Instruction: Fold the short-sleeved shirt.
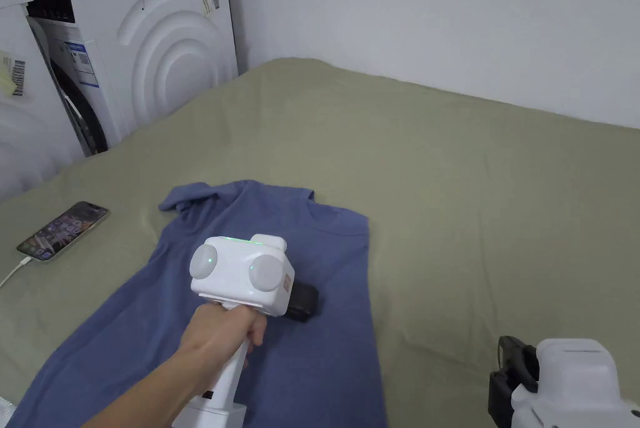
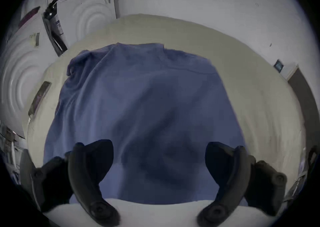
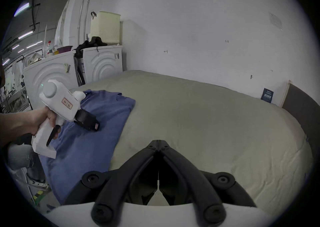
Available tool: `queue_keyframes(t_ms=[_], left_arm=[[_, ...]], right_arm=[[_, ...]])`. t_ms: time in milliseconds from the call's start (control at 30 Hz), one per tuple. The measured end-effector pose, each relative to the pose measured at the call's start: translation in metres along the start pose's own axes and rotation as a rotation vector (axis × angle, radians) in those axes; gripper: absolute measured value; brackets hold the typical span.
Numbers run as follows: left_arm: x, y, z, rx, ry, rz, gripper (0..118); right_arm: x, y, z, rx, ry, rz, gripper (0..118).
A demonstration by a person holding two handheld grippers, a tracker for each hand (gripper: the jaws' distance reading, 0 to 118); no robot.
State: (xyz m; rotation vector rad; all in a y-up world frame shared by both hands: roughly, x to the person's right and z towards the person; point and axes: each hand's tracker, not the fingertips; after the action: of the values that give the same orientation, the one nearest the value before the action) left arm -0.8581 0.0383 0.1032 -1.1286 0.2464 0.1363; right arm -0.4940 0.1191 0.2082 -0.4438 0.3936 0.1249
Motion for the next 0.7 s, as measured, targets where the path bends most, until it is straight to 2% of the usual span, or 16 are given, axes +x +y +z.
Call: queue_keyframes(t_ms=[33,100,133,167,200,300,433,567,700], left_arm=[[-0.001,-0.003,0.003,0.056,0.000,0.028,110],[0.004,0.000,0.013,0.049,0.008,0.031,105],[0.004,0.000,0.020,0.063,-0.007,0.027,90],[0.006,-0.001,0.028,0.091,-0.007,0.032,45],[0.011,0.002,0.041,0.124,0.052,0.026,0],[0.003,-0.005,0.060,0.128,0.031,0.015,0],[0.013,-0.002,0.123,0.235,-0.046,0.034,0],[0.056,0.005,0.189,0.322,-0.115,-0.075,0],[0.138,0.001,0.258,0.402,-0.218,-0.201,0]], right_arm=[[0.004,-0.001,0.004,-0.004,-0.008,0.000,0],[0.011,0.000,0.016,-0.002,-0.019,-0.001,0],[0.017,0.001,0.022,-0.002,-0.028,-0.002,0],[0.022,0.002,0.028,0.000,-0.035,-0.006,0],[0.028,0.004,0.035,0.006,-0.048,-0.012,0],[0.050,0.009,0.061,0.023,-0.066,-0.037,0],[0.078,0.012,0.103,0.063,-0.133,-0.023,0],[0.103,0.015,0.142,0.098,-0.186,-0.058,0],[0.124,0.017,0.187,0.137,-0.237,-0.071,0]])
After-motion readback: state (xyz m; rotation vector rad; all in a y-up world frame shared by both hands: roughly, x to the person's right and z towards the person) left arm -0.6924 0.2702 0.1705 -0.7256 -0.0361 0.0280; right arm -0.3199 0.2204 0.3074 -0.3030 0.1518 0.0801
